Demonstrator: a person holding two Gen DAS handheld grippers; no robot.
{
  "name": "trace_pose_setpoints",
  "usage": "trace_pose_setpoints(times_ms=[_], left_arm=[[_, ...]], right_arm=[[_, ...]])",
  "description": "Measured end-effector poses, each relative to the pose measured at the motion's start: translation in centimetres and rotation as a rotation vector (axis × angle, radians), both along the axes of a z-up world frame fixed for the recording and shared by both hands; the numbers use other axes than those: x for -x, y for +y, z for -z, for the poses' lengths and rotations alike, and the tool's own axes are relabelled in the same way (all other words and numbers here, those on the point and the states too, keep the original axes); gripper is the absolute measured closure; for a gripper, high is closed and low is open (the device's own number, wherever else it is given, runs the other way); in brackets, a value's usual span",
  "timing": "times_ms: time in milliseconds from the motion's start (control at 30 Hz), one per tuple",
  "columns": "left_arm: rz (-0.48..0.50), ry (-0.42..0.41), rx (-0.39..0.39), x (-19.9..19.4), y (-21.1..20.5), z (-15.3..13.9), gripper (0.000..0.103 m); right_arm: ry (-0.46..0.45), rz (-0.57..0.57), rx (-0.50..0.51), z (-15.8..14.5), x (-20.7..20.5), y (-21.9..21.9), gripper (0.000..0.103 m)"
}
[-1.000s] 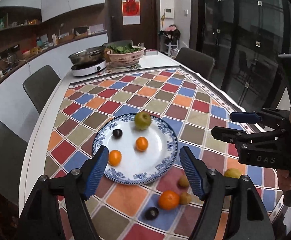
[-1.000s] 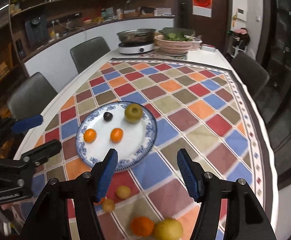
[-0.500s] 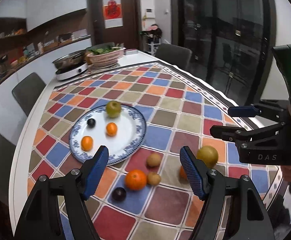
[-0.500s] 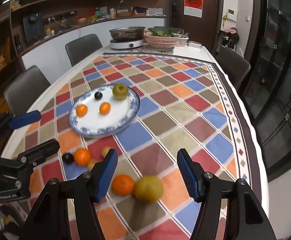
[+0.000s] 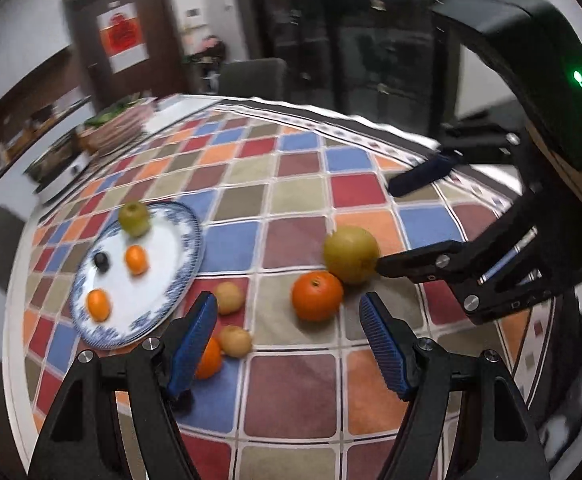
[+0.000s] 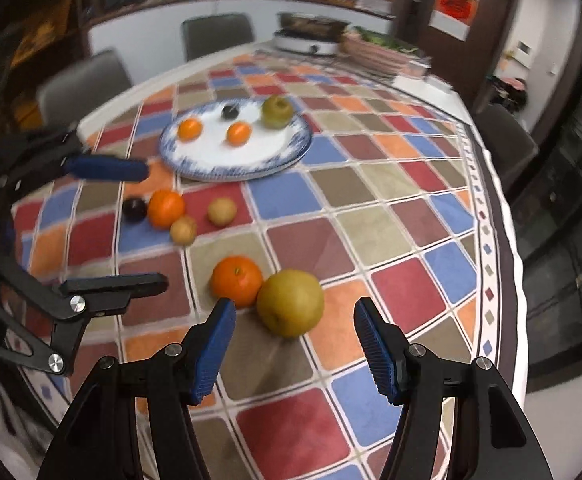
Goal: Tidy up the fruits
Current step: 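Grasp an orange with the left gripper while the right grasps the yellow-brown pear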
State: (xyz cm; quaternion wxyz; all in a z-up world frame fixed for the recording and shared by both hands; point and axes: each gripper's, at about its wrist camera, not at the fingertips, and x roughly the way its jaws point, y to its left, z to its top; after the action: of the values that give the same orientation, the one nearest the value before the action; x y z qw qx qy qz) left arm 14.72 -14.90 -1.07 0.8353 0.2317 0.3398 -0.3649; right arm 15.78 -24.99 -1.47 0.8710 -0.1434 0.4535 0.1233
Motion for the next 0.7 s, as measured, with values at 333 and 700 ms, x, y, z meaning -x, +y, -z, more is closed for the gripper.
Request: trace_pose_setpoints(times_ms=[333,700], left_arm=[[0.130,0.070,-0.082,-2.0,-2.1,3.0,0.030],[0.177,0.136,-0.100,-3.9,-3.0,4.9,0.034]], right_arm=[[0.081,-0.157,0.069,2.8,-1.2,0.4,0.041],[0.119,-0.237,0.089,4.6,-3.0,0.4,0.041]])
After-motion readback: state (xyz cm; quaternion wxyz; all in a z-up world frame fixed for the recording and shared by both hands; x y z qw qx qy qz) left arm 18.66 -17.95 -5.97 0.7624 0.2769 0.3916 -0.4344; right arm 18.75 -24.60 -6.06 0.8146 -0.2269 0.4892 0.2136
